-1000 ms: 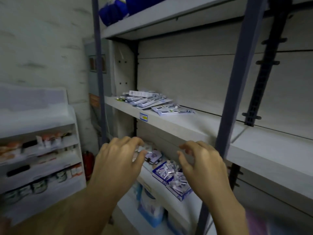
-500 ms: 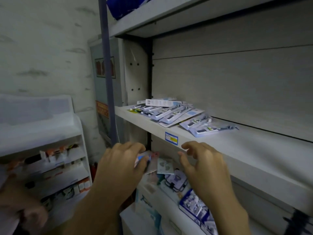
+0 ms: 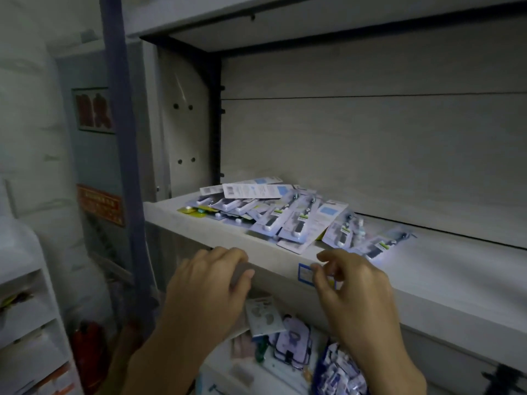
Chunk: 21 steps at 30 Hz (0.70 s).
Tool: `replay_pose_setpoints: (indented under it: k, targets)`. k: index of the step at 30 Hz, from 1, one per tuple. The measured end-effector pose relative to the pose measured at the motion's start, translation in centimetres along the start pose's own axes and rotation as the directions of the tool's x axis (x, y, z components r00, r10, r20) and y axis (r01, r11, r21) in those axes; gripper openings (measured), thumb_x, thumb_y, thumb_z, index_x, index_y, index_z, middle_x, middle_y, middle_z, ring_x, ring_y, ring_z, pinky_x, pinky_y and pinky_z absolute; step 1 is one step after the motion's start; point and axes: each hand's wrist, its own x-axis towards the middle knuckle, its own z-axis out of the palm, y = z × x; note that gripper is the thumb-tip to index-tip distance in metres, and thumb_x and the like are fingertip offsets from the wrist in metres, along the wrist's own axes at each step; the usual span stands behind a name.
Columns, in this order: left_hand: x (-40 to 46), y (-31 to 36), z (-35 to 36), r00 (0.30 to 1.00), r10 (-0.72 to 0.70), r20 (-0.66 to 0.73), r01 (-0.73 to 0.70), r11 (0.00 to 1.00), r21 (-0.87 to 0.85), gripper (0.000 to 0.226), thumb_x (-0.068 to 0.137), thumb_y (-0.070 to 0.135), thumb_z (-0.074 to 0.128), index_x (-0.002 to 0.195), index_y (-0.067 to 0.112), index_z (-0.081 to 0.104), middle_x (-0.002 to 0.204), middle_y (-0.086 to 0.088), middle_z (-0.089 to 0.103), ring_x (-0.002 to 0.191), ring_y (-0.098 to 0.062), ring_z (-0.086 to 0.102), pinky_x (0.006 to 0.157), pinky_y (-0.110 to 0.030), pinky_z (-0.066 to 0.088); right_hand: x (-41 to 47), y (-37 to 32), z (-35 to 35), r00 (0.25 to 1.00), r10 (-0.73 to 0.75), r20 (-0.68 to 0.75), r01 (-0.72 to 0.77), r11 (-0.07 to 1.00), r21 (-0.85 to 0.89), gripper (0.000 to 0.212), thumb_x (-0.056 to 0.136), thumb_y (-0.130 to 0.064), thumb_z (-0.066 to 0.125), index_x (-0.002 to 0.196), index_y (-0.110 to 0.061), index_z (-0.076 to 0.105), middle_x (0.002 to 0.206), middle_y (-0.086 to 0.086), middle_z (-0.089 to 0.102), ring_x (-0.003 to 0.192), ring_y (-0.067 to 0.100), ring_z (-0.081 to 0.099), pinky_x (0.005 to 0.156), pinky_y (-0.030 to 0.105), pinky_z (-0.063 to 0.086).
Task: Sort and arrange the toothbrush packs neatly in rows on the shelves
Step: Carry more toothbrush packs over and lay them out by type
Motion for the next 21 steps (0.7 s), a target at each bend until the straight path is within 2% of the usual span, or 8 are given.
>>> replay_pose_setpoints:
  k: [4,9,13,15,21]
  targets:
    - [2.8,-3.0,0.7,0.999,0.047,0.012,-0.045,0.991,-0.129,0.026,0.091,0.044,0.048,0.113,0.033,0.058,0.110,0.017,0.060,0.101,-0.009,0.053,0.083,-0.026,0.039,1.0,-1.9,2.2,0.996,0.056,-0.069,-0.059,0.998,-0.039,0.019,0.085,-0.027,0.064,0.103,-0.024,0.069,0.085,-0.007,0.065,0.075,0.008,0.059,0.066,0.029,0.047]
    - [5.8,-4.3,2.2,0.993,0.116,0.028,-0.106,0.967,-0.230,0.027,0.092,0.044,0.047,0.116,0.035,0.056,0.114,0.017,0.059,0.105,-0.009,0.052,0.086,-0.027,0.040,1.8,-2.8,3.9,0.989,0.085,-0.118,-0.099,0.988,-0.120,0.020,0.086,-0.027,0.066,0.104,-0.022,0.070,0.088,-0.004,0.068,0.076,0.011,0.060,0.064,0.025,0.044]
    - [8.1,-4.3,3.3,0.988,0.155,0.029,-0.141,0.951,-0.275,0.026,0.092,0.043,0.048,0.116,0.035,0.056,0.116,0.016,0.059,0.107,-0.010,0.052,0.085,-0.026,0.040,3.5,-3.1,4.7,0.978,0.092,-0.186,-0.124,0.978,-0.170,0.016,0.085,-0.027,0.067,0.100,-0.021,0.070,0.084,-0.002,0.067,0.078,0.019,0.062,0.060,0.033,0.047]
    - [9.2,-4.2,3.8,0.987,0.156,0.023,-0.143,0.946,-0.290,0.028,0.092,0.044,0.049,0.117,0.034,0.057,0.118,0.015,0.058,0.108,-0.011,0.053,0.084,-0.026,0.040,4.6,-3.0,5.2,0.977,0.107,-0.183,-0.141,0.972,-0.190,0.019,0.087,-0.031,0.063,0.103,-0.023,0.068,0.088,-0.002,0.067,0.083,0.021,0.060,0.062,0.035,0.048]
    - [12.3,-3.2,5.6,0.980,0.187,0.063,-0.166,0.953,-0.254,0.035,0.091,0.054,0.043,0.120,0.036,0.052,0.119,0.015,0.056,0.107,-0.010,0.054,0.079,-0.025,0.040,7.8,-2.7,6.5,0.979,0.104,-0.174,-0.139,0.969,-0.203,0.027,0.091,-0.038,0.053,0.108,-0.023,0.066,0.097,-0.001,0.067,0.092,0.020,0.059,0.068,0.030,0.043]
